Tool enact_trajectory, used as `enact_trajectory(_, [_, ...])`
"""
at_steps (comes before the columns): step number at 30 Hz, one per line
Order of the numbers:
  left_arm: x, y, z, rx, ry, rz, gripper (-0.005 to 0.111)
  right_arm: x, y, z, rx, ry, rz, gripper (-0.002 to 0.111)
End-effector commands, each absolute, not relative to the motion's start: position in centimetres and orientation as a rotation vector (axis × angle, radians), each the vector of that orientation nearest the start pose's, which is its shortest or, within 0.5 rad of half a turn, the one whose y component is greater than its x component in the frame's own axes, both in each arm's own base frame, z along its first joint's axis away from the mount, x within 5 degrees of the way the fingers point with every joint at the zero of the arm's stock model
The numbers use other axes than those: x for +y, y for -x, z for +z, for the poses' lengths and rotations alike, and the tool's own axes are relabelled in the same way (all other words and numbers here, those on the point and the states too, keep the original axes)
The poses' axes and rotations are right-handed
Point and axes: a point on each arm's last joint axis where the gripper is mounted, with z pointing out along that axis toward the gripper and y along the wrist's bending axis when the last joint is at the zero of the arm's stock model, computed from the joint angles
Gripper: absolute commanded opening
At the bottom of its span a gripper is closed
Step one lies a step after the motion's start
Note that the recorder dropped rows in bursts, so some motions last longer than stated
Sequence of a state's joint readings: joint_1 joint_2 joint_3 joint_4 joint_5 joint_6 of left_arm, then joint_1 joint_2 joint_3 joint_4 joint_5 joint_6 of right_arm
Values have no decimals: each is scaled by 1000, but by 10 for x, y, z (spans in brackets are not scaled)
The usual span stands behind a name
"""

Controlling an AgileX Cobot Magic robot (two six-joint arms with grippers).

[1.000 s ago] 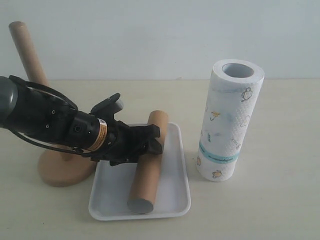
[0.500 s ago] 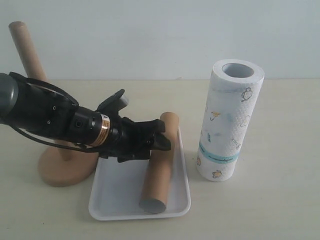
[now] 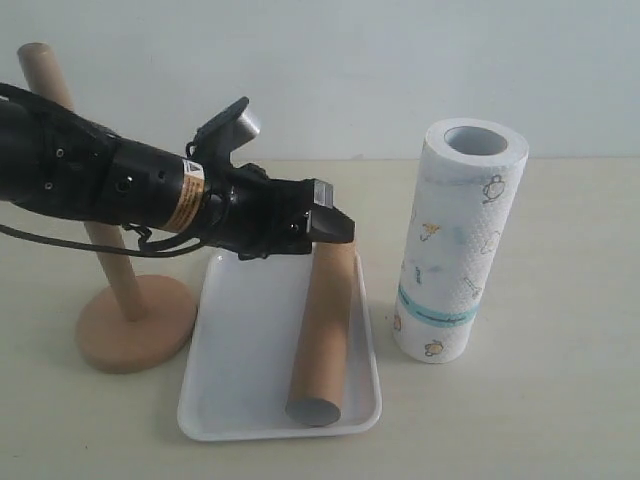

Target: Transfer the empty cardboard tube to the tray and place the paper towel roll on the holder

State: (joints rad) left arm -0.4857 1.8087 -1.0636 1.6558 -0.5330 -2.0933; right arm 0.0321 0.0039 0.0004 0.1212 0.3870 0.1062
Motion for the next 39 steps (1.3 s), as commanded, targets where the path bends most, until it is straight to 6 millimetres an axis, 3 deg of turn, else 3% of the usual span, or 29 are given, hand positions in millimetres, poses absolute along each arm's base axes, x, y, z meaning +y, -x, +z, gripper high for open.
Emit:
enact_trajectory(1, [-217,-297,230,2297,-454,-1155,36,6,-52,179,1860,-139,212,3])
enact_trajectory(4, [-214,-288,249,2244,-546,-1138,8,6,-52,179,1860,-139,212,3])
enact_trajectory(5, [-211,-284,259,2213,-572,-1125,4,6,-52,179,1860,-139,212,3])
enact_trajectory(9, [-202,-265,281,2149,-585,-1128,4,6,-52,179,1860,-139,212,3])
enact_trajectory(15, [-178,-225,297,2096,-580,-1112,4,6,-52,179,1860,-139,212,3])
enact_trajectory(21, [-158,-168,320,1973,-698,-1213,4,6,-52,179,1860,-139,212,3])
enact_trajectory(26, [-143,-135,329,1888,-748,-1242,4,6,-52,179,1860,-138,211,3])
enact_trajectory(32, [-134,-112,344,1790,-795,-1257,4,6,-52,179,1860,-138,211,3])
enact_trajectory(39, [-129,-103,352,1739,-804,-1250,4,6,-52,179,1860,-138,211,3])
